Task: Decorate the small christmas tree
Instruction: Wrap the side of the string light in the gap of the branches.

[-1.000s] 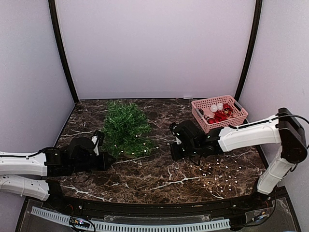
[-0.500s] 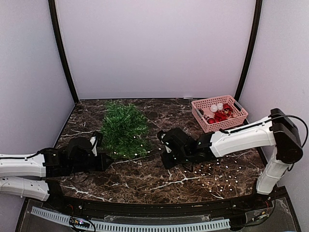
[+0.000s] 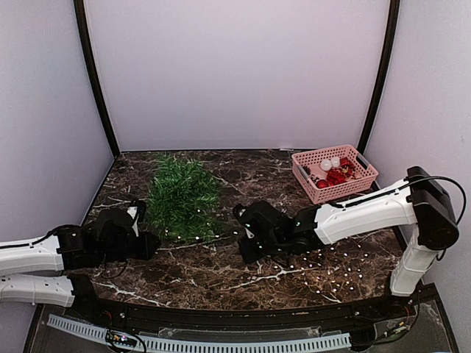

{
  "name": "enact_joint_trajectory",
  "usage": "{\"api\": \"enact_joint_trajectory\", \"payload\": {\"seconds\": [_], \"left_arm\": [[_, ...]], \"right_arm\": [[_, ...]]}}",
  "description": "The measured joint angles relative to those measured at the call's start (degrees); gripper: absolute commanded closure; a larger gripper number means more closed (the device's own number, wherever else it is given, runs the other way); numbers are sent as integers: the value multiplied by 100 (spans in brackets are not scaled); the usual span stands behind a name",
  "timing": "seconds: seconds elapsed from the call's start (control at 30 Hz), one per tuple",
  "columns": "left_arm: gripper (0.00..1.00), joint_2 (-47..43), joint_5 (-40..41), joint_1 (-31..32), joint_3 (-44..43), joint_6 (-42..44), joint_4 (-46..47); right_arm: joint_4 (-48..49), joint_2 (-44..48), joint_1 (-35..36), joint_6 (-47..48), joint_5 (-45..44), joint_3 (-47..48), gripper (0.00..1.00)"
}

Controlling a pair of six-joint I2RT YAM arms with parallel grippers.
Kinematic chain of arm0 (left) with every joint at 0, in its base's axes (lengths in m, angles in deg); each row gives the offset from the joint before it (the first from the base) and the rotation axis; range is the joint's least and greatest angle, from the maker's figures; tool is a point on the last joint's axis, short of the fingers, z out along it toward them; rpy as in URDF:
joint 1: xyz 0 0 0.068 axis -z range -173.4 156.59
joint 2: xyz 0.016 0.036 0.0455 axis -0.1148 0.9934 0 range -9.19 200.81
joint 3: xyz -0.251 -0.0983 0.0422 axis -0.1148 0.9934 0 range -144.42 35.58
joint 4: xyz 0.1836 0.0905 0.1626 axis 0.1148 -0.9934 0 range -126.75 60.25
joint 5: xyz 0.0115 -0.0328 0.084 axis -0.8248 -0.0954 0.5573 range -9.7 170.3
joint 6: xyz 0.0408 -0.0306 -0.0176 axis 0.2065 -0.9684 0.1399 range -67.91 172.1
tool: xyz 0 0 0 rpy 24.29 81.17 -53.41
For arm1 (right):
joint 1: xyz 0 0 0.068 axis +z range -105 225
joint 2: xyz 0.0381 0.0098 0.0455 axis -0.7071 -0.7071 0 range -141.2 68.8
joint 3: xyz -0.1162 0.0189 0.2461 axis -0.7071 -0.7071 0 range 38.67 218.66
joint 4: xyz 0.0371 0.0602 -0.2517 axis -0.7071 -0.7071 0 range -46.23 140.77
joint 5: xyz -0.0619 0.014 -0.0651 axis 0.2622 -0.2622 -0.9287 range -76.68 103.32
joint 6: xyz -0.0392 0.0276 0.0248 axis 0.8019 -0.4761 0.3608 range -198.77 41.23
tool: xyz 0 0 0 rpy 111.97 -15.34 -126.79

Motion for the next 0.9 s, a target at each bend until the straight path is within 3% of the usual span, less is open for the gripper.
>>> {"api": "enact_joint_trajectory", "payload": {"seconds": [0.03,0.1,0.4,0.57,0.9], "left_arm": [[64,-24,55,-2,-13,24,-107],[60,-68,127,-2,-72,42,-365],[65,-1141,-92,-2,-890,-87,-1576],[65,-1453,-826,-2,-951,-431,-1311],[53,-557,-1561,109,-857,-918,-229]], "right_arm": [[7,0,0,-22,7,20,100],[15,2,0,-44,13,57,100],[92,0,11,-46,17,199,100],[157,-4,20,-42,20,258,100],[195,-22,20,-39,17,278,100]]}}
